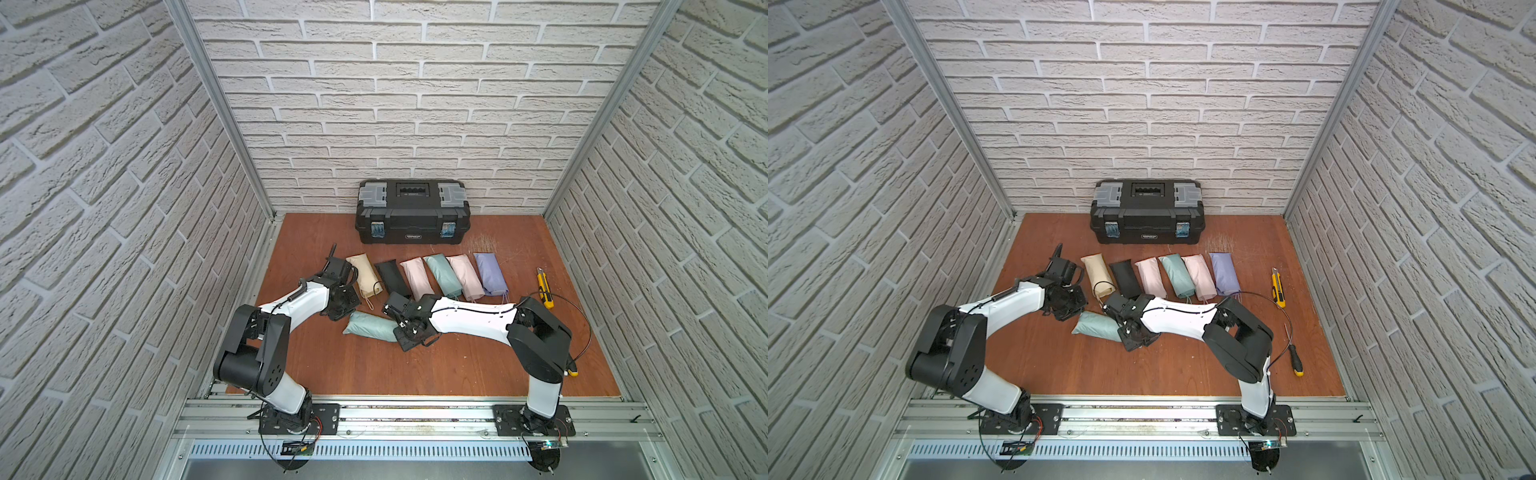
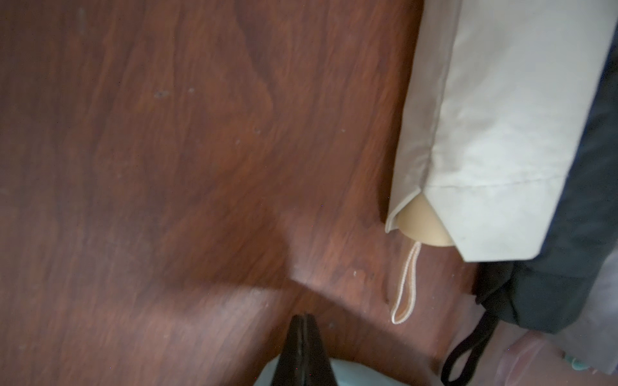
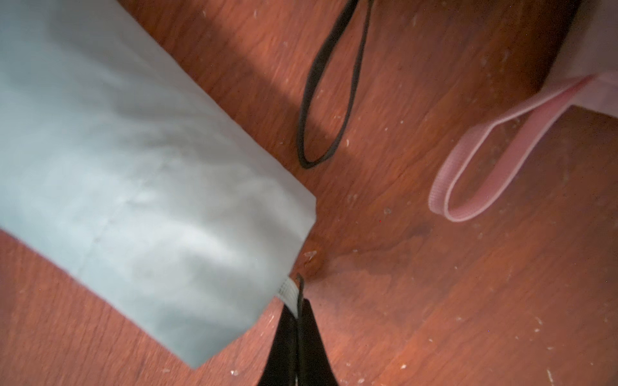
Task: Take umbrellas out of sleeves
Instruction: Take out the umbrella from the umbrella sleeve.
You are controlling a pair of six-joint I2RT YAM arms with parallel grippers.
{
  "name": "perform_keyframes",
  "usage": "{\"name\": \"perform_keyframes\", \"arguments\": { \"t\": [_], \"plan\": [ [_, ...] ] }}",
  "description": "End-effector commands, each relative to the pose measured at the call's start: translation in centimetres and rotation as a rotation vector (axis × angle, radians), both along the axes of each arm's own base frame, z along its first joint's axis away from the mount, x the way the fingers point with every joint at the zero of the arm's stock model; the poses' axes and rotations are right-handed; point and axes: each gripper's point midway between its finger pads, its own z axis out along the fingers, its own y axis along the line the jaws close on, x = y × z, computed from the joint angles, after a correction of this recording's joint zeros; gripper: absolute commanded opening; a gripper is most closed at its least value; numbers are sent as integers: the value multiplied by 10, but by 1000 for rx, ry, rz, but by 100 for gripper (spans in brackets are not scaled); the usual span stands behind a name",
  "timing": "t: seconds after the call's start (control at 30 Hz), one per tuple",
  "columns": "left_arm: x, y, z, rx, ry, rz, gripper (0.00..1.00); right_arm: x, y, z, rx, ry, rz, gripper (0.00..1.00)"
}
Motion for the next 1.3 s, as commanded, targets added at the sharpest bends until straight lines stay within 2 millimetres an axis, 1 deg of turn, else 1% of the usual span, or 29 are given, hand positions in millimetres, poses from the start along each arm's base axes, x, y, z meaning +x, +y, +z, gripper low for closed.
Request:
{"name": "perform_keyframes", "arguments": {
  "t": [0.0,0.23,0.43,0.8,0.97,1.27],
  "plan": [
    [4,0,5,7,-6,-10,0,2,-4,0,-11,-8,-5,3],
    [7,-2,14,-12,-70,-25,0,1,-5,1,-9,-11,-9,3],
    [10,0,19,0,-82,-37,0,1,-7,1,-13,-14,-11,3],
    [10,8,20,36,-72,-34,0,0,-13,3,-23,-22,-16,3],
    [10,12,22,41,-76,-23,0,-3,-19,1,-35,-22,-24,3],
    [10,11,22,31,-73,-25,0,-7,-24,0,-37,-21,-29,3]
  ]
}}
